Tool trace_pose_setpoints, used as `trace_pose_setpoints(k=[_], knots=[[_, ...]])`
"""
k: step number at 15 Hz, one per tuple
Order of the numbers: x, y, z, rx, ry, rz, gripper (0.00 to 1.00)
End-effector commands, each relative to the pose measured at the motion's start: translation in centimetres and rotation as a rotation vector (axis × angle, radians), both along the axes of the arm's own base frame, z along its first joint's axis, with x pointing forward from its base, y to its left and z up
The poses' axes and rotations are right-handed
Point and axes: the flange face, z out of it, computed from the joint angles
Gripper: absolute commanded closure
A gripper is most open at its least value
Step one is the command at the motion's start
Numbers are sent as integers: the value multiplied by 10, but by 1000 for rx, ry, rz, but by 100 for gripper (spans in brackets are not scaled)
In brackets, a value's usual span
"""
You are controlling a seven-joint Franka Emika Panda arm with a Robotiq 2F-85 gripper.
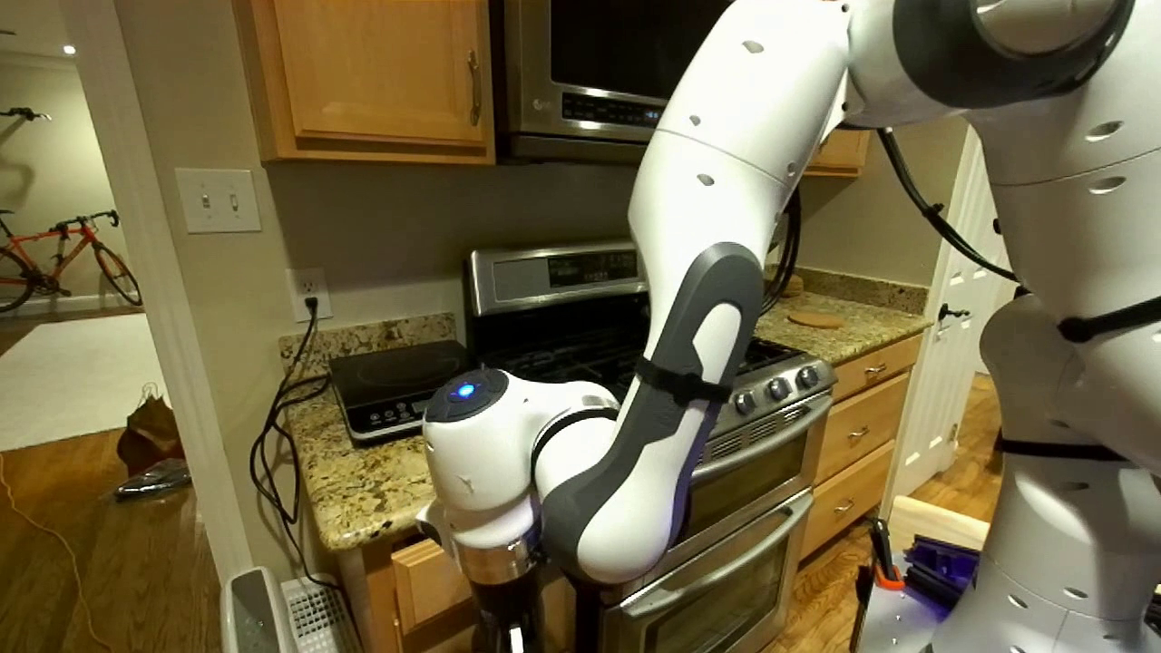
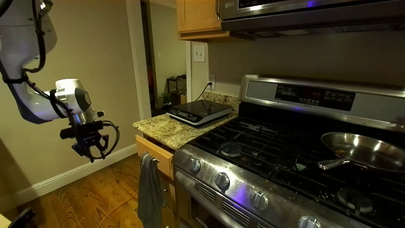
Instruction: Close the top drawer of the kitchen unit
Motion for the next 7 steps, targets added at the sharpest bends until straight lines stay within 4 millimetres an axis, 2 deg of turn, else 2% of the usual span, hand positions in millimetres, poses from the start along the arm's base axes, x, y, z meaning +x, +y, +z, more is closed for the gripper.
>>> trace_pose_setpoints(k=[1, 4, 5, 7], knots=[[-15, -19, 34, 7, 70, -59, 26], [-16, -22, 47, 40, 91, -117, 5], [-6, -10, 32, 33, 69, -98, 25], [-6, -13, 39, 45, 74, -111, 11]])
